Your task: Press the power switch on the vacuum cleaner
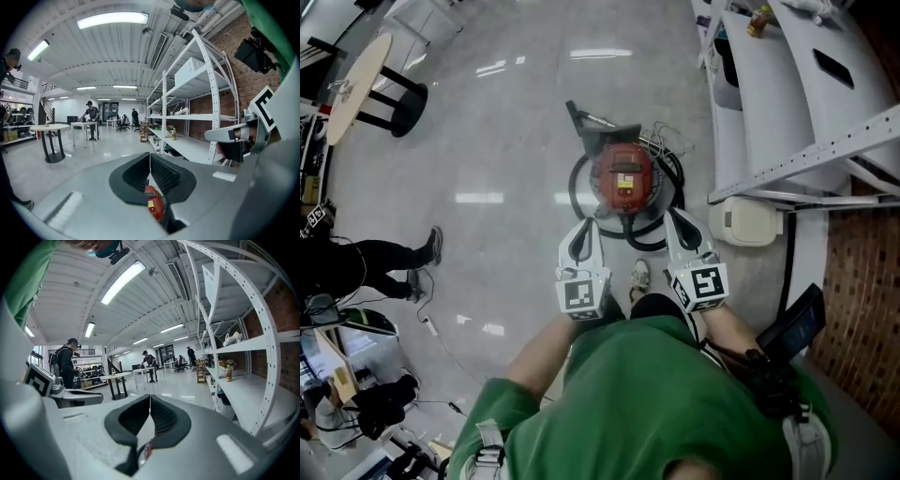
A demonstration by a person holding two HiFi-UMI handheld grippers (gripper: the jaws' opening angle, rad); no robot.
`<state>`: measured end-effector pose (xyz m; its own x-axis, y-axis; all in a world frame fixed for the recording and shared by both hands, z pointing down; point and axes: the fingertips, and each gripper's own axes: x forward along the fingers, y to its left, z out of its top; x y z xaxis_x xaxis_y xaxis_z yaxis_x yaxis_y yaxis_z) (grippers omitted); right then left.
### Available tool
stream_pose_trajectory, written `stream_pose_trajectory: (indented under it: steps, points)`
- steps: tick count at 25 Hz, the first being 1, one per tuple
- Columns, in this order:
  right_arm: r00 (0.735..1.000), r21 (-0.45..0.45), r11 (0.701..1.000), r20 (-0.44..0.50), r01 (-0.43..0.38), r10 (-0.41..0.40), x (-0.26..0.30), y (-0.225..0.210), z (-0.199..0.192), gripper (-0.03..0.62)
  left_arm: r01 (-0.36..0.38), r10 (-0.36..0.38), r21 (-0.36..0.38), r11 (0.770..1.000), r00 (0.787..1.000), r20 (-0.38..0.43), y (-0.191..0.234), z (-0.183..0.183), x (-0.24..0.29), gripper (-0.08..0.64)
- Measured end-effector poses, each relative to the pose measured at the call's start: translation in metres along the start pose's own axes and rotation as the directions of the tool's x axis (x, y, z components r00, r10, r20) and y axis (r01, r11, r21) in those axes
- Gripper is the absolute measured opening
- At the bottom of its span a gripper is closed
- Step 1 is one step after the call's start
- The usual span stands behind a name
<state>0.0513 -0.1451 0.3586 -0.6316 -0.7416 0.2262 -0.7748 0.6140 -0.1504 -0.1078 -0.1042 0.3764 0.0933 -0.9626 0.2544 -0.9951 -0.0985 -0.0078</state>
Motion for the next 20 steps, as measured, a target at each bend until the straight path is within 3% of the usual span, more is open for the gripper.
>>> stream_pose_trajectory:
  steps: [12,20]
  points:
    - [0.997,-0.016,1.000,-0.078,0.023,-0.024,0.044,-0.009,-0.023,0.005,0.081,-0.082,-0.008,0.997,0.994,-0.067,0.014,-0.029,0.049,0.006]
    - [0.990,0.006,0.999,-0.137,0.044,-0.042,0.079,-0.026,-0.060,0.005,0.135,-0.132,0.015,0.991,0.983,-0.125,0.019,-0.062,0.094,0.006]
